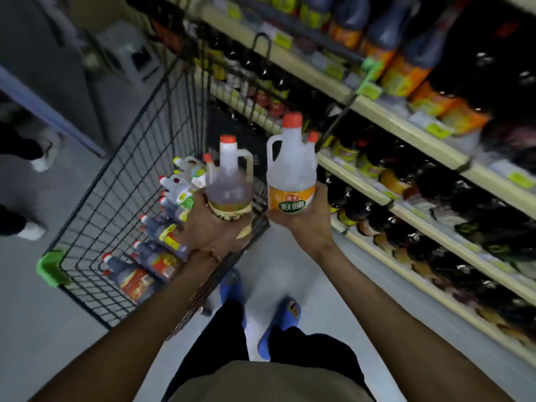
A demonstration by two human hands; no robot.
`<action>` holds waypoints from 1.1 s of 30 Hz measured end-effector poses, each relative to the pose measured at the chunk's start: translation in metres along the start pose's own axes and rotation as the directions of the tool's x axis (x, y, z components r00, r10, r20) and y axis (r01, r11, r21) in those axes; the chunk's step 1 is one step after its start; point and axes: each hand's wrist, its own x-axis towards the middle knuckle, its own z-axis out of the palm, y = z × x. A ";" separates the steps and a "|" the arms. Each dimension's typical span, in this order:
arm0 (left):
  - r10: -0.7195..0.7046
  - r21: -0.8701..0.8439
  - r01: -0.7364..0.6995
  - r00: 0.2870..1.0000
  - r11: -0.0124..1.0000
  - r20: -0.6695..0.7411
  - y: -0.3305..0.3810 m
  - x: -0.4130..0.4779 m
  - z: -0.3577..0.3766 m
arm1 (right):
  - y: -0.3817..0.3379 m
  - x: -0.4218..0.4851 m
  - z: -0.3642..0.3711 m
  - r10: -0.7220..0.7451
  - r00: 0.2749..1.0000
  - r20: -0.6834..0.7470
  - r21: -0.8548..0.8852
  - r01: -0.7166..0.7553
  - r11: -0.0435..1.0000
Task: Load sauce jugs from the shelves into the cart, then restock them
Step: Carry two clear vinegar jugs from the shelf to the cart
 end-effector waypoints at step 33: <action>0.633 -0.278 -0.790 0.172 0.547 0.755 0.140 -0.225 0.175 | 0.080 -0.278 -0.195 0.310 0.303 -0.901 0.318 -0.023 0.948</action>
